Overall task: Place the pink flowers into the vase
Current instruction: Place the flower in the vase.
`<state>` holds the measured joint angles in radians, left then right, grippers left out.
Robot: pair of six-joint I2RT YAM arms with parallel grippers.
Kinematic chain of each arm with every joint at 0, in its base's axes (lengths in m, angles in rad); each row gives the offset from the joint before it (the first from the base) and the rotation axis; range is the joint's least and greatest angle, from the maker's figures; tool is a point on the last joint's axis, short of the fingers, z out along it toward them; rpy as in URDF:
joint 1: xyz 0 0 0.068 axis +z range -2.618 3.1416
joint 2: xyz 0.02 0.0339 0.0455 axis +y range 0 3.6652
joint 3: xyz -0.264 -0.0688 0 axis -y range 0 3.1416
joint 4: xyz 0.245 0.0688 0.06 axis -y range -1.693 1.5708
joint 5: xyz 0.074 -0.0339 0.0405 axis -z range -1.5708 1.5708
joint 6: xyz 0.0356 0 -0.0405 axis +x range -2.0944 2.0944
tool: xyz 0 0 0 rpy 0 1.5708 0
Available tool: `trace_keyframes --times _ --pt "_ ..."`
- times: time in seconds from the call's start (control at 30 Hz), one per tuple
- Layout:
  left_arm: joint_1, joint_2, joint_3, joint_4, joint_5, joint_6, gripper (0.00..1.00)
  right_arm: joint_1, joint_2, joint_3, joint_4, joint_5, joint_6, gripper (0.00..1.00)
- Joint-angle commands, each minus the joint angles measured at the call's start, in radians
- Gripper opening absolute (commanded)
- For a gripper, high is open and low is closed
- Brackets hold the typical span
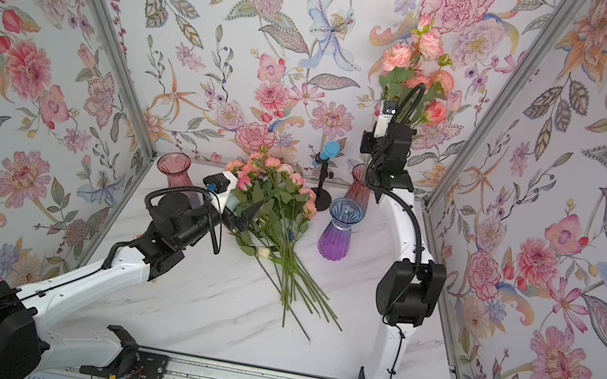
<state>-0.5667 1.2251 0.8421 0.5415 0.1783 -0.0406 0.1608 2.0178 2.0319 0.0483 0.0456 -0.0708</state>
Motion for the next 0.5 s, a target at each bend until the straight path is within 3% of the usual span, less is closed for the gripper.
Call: trace_keyframes --times 0.0,0.47 --pt "-0.014 0.006 -0.014 0.024 0.010 0.010 1.00 -0.015 -0.011 -0.042 0.049 0.005 0.043 0.00" --pt "-0.050 0.005 -0.021 0.022 0.001 0.024 1.00 -0.017 -0.024 -0.207 0.079 0.009 0.071 0.00"
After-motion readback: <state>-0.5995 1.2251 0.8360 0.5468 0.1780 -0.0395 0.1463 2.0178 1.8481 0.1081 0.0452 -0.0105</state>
